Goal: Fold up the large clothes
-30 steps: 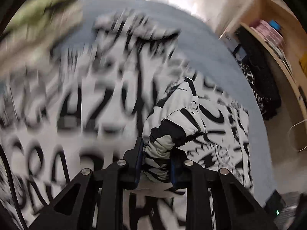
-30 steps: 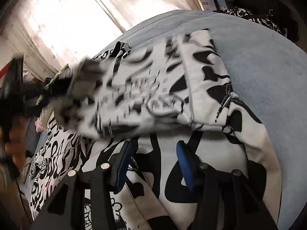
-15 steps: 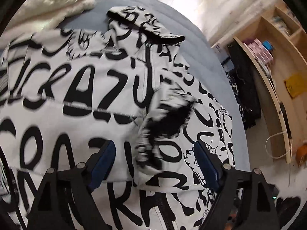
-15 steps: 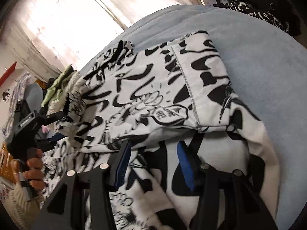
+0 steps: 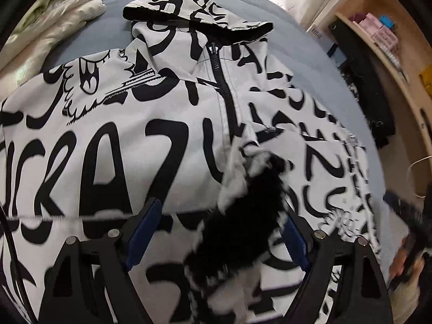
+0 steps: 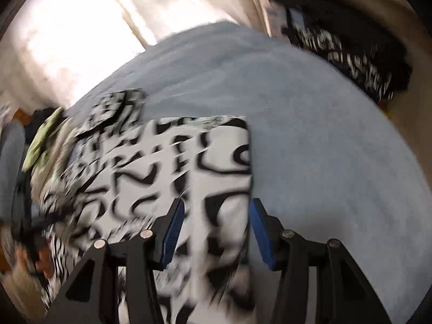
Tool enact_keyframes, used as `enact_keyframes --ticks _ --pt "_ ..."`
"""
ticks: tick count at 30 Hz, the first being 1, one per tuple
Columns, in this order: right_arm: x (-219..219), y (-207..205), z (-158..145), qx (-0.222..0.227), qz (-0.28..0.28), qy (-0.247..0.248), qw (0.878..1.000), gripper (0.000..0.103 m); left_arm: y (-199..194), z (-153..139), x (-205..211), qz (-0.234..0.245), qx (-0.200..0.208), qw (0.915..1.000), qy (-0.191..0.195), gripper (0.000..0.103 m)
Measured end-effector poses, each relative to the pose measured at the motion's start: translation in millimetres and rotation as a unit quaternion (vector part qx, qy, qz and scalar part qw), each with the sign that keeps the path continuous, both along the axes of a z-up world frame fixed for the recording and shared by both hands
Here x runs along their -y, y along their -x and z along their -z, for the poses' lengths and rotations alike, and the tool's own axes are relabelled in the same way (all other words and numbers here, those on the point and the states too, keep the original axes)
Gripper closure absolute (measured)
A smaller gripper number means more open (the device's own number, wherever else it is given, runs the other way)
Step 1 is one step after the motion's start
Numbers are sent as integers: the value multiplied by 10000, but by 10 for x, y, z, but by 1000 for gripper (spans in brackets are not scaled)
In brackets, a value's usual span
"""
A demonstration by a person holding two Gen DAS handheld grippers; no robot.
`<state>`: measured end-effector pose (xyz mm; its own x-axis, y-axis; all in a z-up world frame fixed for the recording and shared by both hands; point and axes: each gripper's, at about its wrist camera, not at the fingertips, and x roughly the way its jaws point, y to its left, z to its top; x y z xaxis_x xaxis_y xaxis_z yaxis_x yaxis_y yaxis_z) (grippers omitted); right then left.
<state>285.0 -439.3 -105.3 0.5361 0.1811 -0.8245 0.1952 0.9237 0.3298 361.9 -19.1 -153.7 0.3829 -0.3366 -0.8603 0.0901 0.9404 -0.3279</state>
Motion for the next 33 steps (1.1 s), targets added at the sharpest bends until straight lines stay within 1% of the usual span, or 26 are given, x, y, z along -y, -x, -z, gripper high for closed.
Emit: enact_keyframes --ticks 1,2,3,4,5,7,8,9,10,11,13,15,17,18,19,21,22,23,24,25,26,27,28,29,30,33 --pt "85 -147 88 -89 120 -39 9999 52 -15 5 16 -17 64 9999 -89 23" --pt "130 -239 151 -146 203 -72 9997 52 -24 1 37 -28 152 9996 -253 41" --pt "200 -393 269 -260 292 -211 9990 52 -34 3 59 15 188 9991 -373 55" --pt "230 -476 353 -333 335 -298 9984 52 -51 15 81 112 167 9989 -417 78" --pt "256 -558 432 -401 384 -383 9977 52 -66 25 91 126 122 9988 -462 89" --pt "274 -688 564 -462 387 -643 9961 52 -57 -16 75 6 248 9984 -508 95" --pt "263 -707 585 -400 388 -742 9957 52 -53 -59 71 -36 364 9982 -485 97" --pt "262 -732 578 -290 382 -784 9958 55 -40 -102 61 -81 461 9977 -481 97" --pt "233 -744 551 -168 284 -764 9965 81 -23 -147 48 -136 550 9974 -435 98" --pt "178 -780 513 -104 50 -725 9973 95 -10 -196 35 -203 631 9972 -361 98" --pt "28 -834 387 -10 -143 -153 9998 97 11 -280 17 -340 789 9960 -251 98" --pt "-108 -870 166 414 -279 391 9980 97 26 -348 16 -491 987 9937 -221 98" --pt "-157 -904 31 731 -301 528 9955 97 31 -347 6 -703 1127 9907 -306 98" --pt "-166 -930 11 782 -277 536 9951 97 18 -300 3 -788 1098 9902 -341 98" --pt "-175 -975 51 717 -201 571 9956 97 -6 -224 -13 -866 988 9907 -354 98" --pt "-216 -1115 303 137 -190 842 9962 96 -73 -5 -54 -914 585 9936 -314 95" --pt "-244 -1141 385 -67 -200 965 9951 90 -99 100 -75 -926 375 9946 -280 89" --pt "-248 -1143 434 -225 -186 1008 9945 87 -99 165 -101 -923 250 9952 -203 88" --pt "-219 -1104 414 -232 -153 889 9957 86 -85 165 -118 -898 254 9955 -156 88" --pt "-161 -1025 342 -138 -104 606 9980 86 -67 139 -129 -869 250 9958 -168 82" --pt "-106 -955 291 -80 -101 399 9991 84 -45 106 -140 -831 223 9961 -204 70" --pt "-45 -865 231 -43 -118 136 9998 77 -25 82 -151 -772 195 9966 -202 62" --pt "20 -738 167 -46 -146 -100 9998 65 17 54 -169 -703 167 9972 -187 48" --pt "43 -649 124 -66 -190 -208 9996 60 56 32 -185 -665 181 9975 -166 44" --pt "68 -523 85 -107 -288 -292 9991 55 99 16 -202 -609 204 9978 -149 44" --pt "58 -22 9 -221 -572 -228 9979 54 242 48 -239 -423 149 9989 -129 44"
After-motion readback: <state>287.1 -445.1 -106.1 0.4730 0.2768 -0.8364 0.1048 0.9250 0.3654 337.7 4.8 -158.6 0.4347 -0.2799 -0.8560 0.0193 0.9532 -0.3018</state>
